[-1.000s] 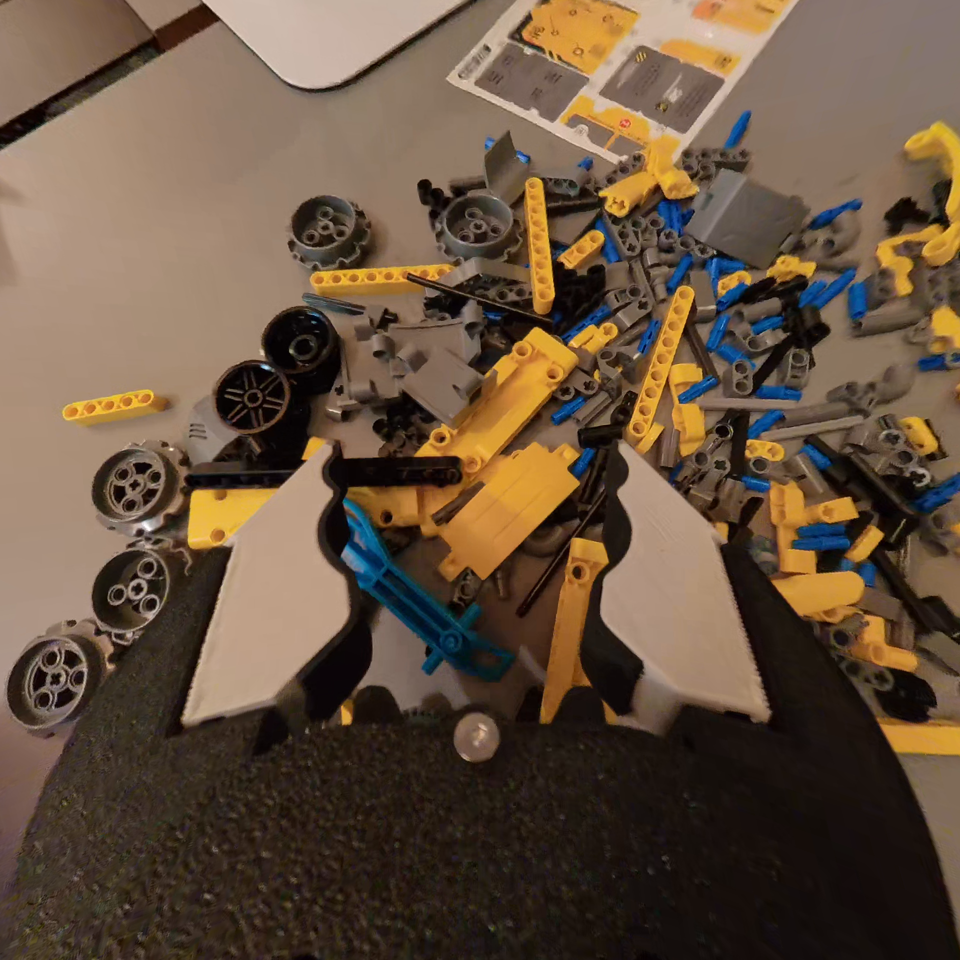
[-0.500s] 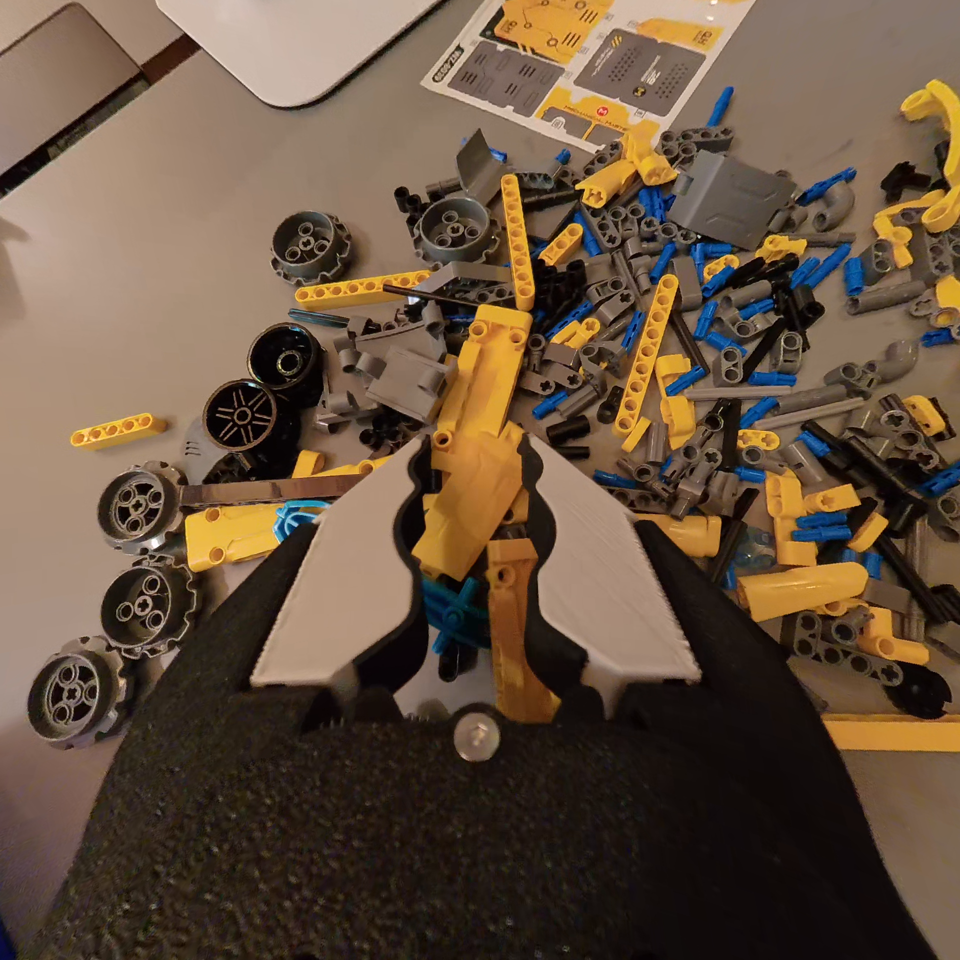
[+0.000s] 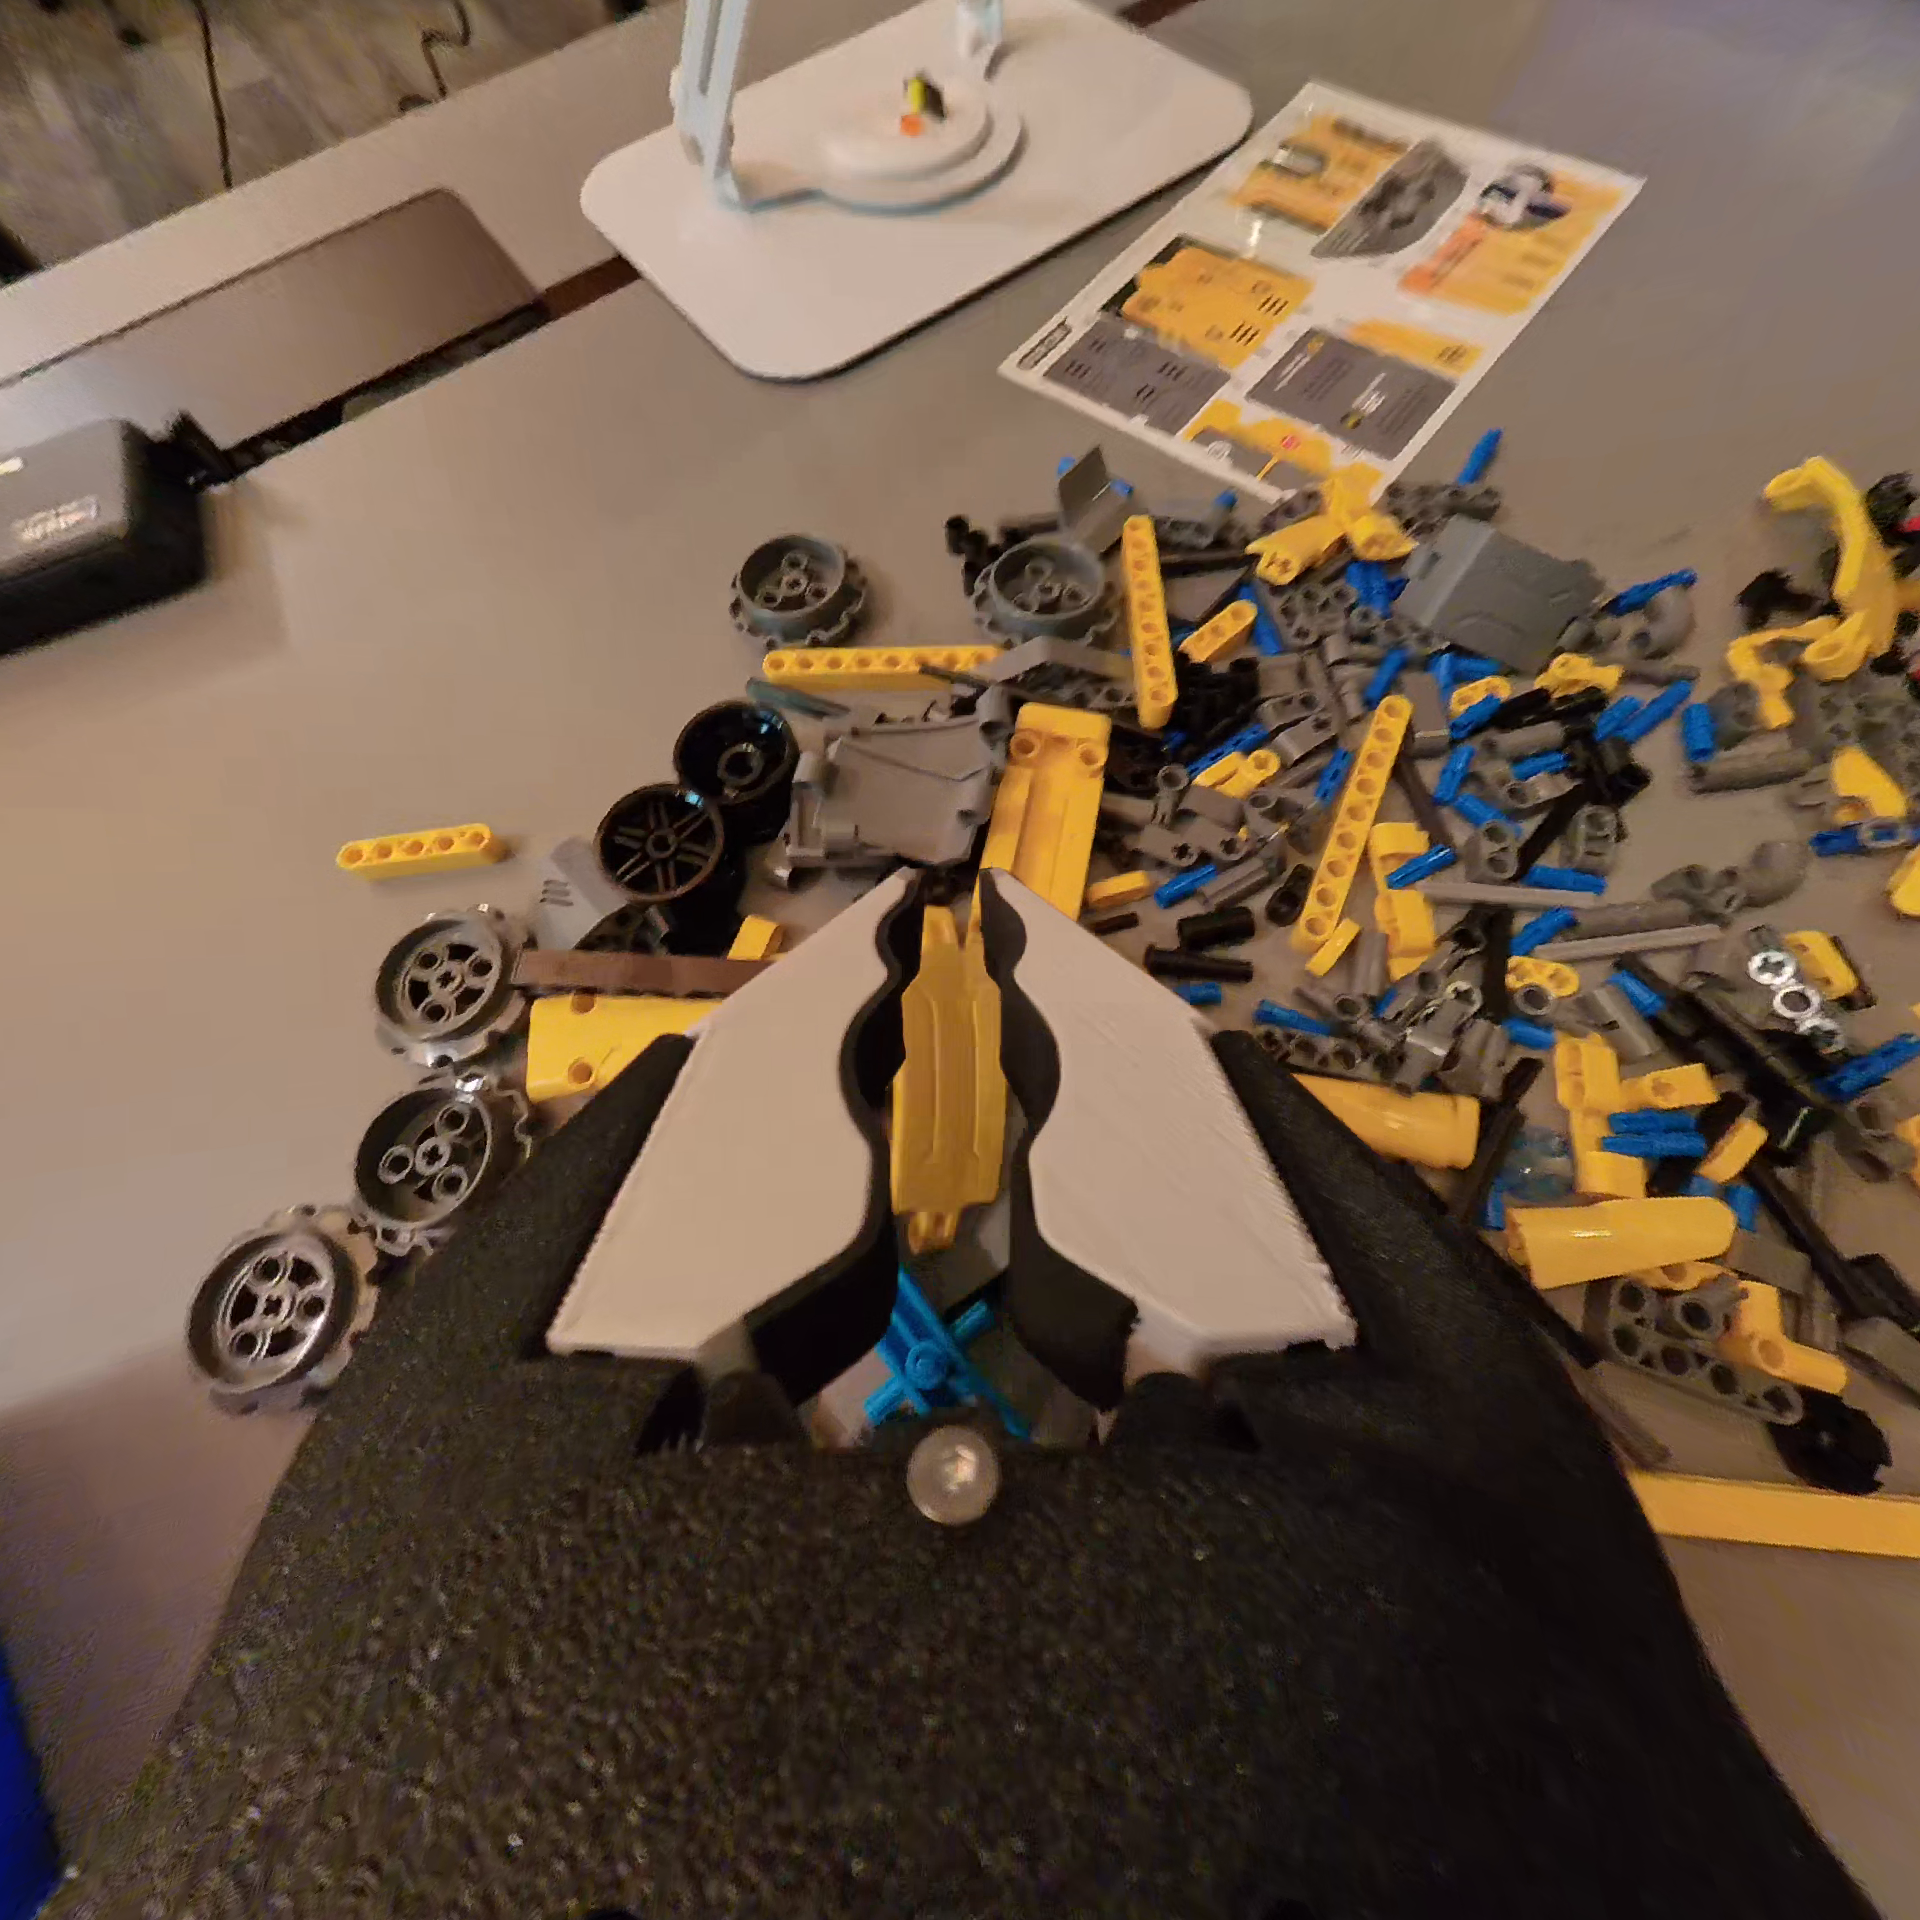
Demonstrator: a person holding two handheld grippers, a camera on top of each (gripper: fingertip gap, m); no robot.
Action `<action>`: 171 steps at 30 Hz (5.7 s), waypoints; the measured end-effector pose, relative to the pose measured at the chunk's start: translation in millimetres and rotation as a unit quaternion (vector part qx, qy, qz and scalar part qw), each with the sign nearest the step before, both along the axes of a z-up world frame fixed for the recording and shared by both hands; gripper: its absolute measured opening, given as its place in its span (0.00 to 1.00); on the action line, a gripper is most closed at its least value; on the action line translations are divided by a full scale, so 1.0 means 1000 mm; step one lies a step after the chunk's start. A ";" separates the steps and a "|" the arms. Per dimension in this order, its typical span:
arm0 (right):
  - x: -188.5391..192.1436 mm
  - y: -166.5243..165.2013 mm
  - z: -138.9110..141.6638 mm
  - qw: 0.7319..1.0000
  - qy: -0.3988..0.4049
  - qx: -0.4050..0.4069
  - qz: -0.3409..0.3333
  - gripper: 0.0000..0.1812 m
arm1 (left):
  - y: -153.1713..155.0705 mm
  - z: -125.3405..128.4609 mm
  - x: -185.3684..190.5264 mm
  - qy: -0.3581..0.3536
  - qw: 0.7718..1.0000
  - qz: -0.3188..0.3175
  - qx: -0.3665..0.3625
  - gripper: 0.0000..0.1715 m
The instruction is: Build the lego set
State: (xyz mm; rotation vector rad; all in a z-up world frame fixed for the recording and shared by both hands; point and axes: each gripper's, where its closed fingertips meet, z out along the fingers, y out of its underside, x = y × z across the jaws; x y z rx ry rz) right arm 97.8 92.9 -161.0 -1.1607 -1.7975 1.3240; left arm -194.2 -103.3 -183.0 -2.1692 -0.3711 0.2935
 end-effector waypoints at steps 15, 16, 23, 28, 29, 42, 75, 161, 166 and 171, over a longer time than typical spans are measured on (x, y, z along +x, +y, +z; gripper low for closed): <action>-0.001 0.000 -0.001 1.000 0.002 0.015 -0.001 0.15 | 0.074 -0.023 -0.018 -0.118 0.977 -0.138 -0.109 0.17; 0.000 0.000 -0.001 1.000 0.002 0.014 0.000 0.15 | 0.070 -0.026 -0.019 -0.125 0.977 -0.134 -0.112 0.17; 0.000 0.000 0.000 1.000 0.002 0.007 0.003 0.15 | 0.061 -0.028 -0.019 -0.124 0.974 -0.144 -0.121 0.11; 0.000 -0.001 -0.001 1.000 0.001 0.011 0.003 0.15 | 0.061 -0.032 -0.017 -0.123 0.973 -0.147 -0.129 0.03; 0.000 -0.001 -0.001 1.000 0.002 0.011 0.003 0.15 | 0.060 -0.032 -0.016 -0.123 0.972 -0.149 -0.131 0.02; 0.001 -0.002 0.000 1.000 0.005 0.013 0.004 0.15 | 0.055 -0.019 -0.019 -0.111 0.979 -0.142 -0.092 0.00; -0.001 -0.002 -0.004 1.000 -0.004 0.021 0.003 0.15 | 0.053 -0.020 -0.029 -0.064 0.985 -0.128 -0.091 0.04; -0.002 -0.004 -0.009 0.999 -0.010 0.045 0.000 0.15 | 0.091 0.045 0.100 -0.083 0.959 -0.247 0.108 0.02; -0.002 -0.004 -0.009 0.999 -0.011 0.048 0.000 0.15 | 0.093 0.034 0.108 -0.089 0.958 -0.258 0.090 0.02; -0.002 -0.004 -0.009 0.999 -0.012 0.047 -0.001 0.15 | 0.093 0.031 0.112 -0.097 0.955 -0.265 0.088 0.02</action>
